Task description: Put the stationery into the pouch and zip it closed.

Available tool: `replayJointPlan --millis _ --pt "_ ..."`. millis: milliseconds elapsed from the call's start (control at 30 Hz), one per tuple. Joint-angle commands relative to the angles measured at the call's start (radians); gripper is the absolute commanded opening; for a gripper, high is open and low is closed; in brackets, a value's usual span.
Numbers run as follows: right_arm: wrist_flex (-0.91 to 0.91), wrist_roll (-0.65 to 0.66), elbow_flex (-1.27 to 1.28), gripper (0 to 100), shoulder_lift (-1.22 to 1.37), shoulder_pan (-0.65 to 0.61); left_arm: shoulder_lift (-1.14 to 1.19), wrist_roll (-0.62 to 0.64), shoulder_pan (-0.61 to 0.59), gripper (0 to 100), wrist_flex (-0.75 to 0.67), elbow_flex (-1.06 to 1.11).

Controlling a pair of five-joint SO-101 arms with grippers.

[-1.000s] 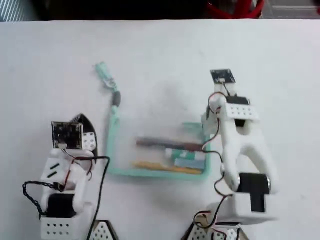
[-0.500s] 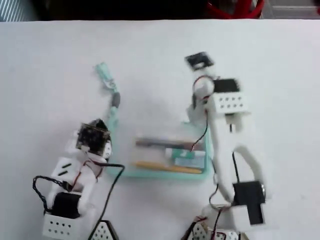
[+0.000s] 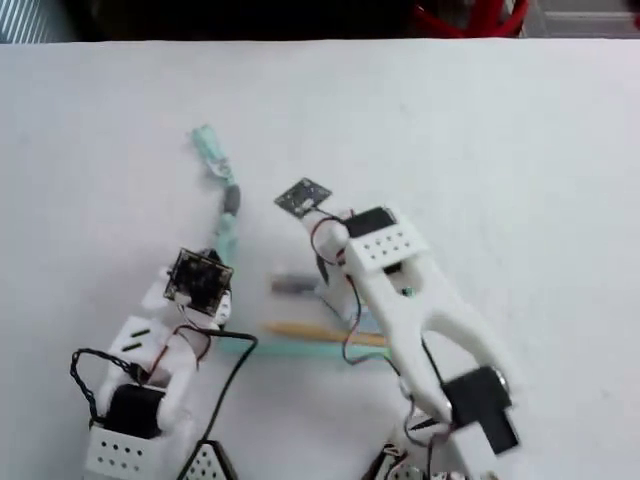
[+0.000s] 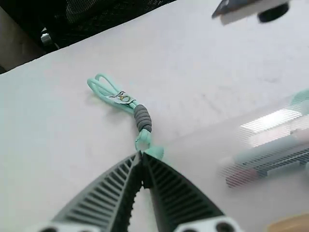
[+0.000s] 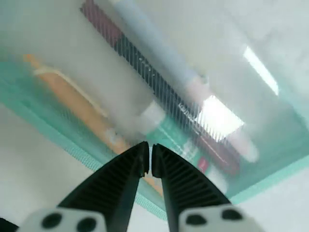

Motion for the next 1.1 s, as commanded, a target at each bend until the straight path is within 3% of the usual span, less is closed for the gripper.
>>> replayJointPlan --millis 0,300,567,900,1067 --pt "0.025 0.008 -0.144 1.9 0.137 -0.012 -0.013 -0.005 0.01 2 0.003 -0.037" --pt "0.042 0.009 -0.506 1.9 0.447 0.085 -0.013 -0.009 0.01 2 0.002 -0.037" --pt "0.229 0.008 -0.91 1.9 0.751 0.151 -0.013 -0.014 0.01 2 0.002 -0.037" --pt "0.325 0.0 -1.183 1.9 0.776 0.182 -0.013 -0.014 0.01 2 -0.035 -0.02" --pt "0.424 -0.074 -1.269 1.9 0.693 0.216 -0.013 -0.006 -0.016 2 -0.091 0.0"
